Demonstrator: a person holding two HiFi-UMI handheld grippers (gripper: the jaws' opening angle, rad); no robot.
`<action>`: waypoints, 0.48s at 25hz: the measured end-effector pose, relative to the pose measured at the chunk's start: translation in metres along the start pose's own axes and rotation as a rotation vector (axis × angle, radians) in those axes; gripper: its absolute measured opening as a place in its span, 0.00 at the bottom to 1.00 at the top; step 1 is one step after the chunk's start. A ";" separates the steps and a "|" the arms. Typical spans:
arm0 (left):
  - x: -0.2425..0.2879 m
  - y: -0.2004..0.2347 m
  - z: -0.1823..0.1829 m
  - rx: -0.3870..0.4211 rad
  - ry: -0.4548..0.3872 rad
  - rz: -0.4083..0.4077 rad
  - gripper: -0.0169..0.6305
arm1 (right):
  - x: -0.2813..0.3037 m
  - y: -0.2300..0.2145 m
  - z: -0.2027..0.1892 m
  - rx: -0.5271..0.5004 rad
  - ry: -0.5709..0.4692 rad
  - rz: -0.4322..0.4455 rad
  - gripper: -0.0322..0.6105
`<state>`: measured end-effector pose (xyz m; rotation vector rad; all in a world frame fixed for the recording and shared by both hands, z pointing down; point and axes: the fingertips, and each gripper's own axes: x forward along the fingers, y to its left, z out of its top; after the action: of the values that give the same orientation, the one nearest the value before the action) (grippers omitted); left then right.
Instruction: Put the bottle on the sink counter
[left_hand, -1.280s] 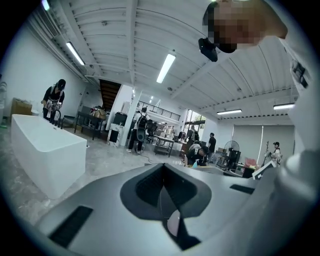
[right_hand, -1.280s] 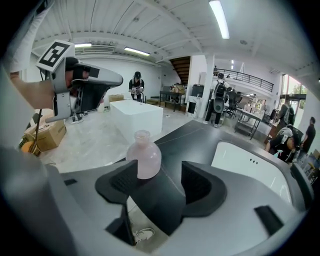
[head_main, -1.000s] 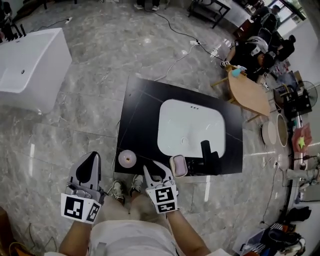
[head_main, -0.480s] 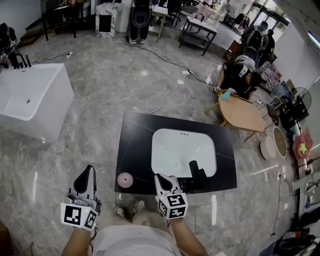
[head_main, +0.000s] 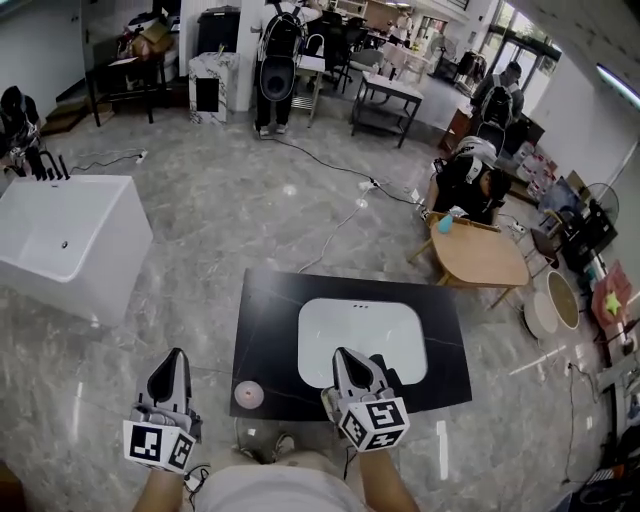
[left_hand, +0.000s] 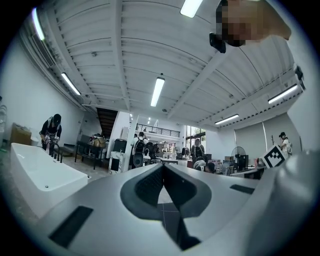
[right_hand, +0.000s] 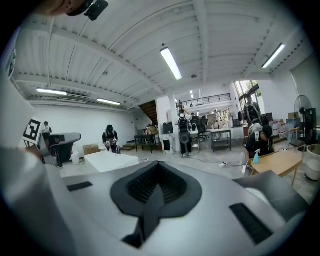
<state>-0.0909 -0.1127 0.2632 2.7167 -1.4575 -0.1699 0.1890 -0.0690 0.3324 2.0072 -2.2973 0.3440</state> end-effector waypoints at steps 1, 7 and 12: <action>0.001 0.000 0.006 0.004 -0.008 0.003 0.05 | -0.003 -0.003 0.015 -0.010 -0.031 -0.005 0.07; 0.006 0.007 0.033 0.022 -0.055 0.024 0.05 | -0.009 -0.014 0.078 -0.069 -0.155 -0.017 0.07; 0.002 0.012 0.054 0.018 -0.088 0.053 0.05 | -0.025 -0.009 0.122 -0.105 -0.256 0.003 0.07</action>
<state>-0.1064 -0.1213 0.2106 2.7136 -1.5600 -0.2792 0.2131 -0.0720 0.2095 2.1043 -2.4023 -0.0371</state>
